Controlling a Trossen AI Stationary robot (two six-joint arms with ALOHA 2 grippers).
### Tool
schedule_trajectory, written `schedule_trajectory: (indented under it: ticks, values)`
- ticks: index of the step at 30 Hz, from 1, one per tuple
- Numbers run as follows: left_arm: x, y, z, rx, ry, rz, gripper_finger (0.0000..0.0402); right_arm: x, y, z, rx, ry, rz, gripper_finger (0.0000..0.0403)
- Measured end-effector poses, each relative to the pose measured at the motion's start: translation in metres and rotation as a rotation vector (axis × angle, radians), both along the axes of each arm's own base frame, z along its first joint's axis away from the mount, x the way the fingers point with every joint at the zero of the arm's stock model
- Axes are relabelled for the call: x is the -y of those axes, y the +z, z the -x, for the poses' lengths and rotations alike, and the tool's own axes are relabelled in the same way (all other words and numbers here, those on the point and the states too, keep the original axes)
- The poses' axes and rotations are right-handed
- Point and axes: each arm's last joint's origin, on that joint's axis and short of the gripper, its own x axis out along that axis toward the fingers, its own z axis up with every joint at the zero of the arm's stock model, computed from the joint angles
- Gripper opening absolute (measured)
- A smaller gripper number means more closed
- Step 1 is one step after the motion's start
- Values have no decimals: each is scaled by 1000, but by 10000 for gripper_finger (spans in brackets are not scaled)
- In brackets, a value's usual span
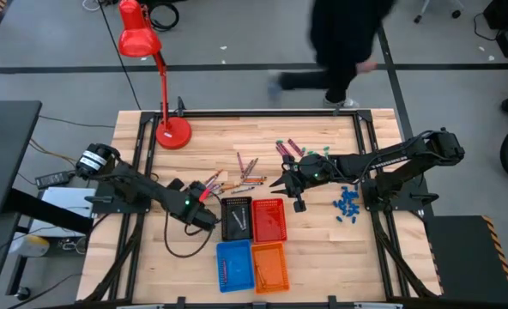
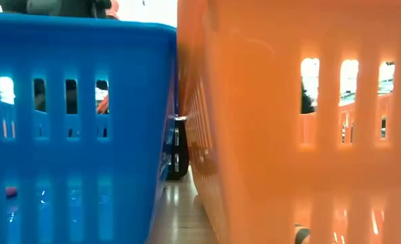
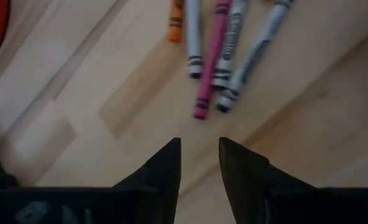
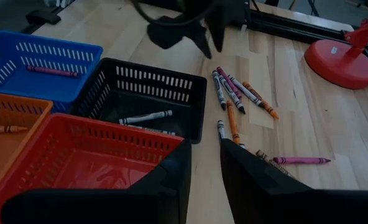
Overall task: Sort crayons
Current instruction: Put the orange crayon into the orange basket
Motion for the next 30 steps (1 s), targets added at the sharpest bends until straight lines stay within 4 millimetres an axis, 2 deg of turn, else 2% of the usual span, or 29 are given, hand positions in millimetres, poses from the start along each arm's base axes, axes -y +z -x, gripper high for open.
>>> schedule_trajectory:
  ticks: [9,16,20,24,30]
  values:
    - [-44,9,9,87,-77,31,85,0,0,0,-1,7,-1,91]
    - [-91,-6,3,157,-200,117,73,0,-1,0,-6,13,8,91]
    - [-112,-7,0,166,-220,110,73,0,-2,1,-24,13,11,91]
    - [-123,-6,0,162,-244,111,73,0,-3,2,-38,8,19,91]
    - [-132,-4,-5,243,-308,164,73,6,0,0,-1,-7,38,91]
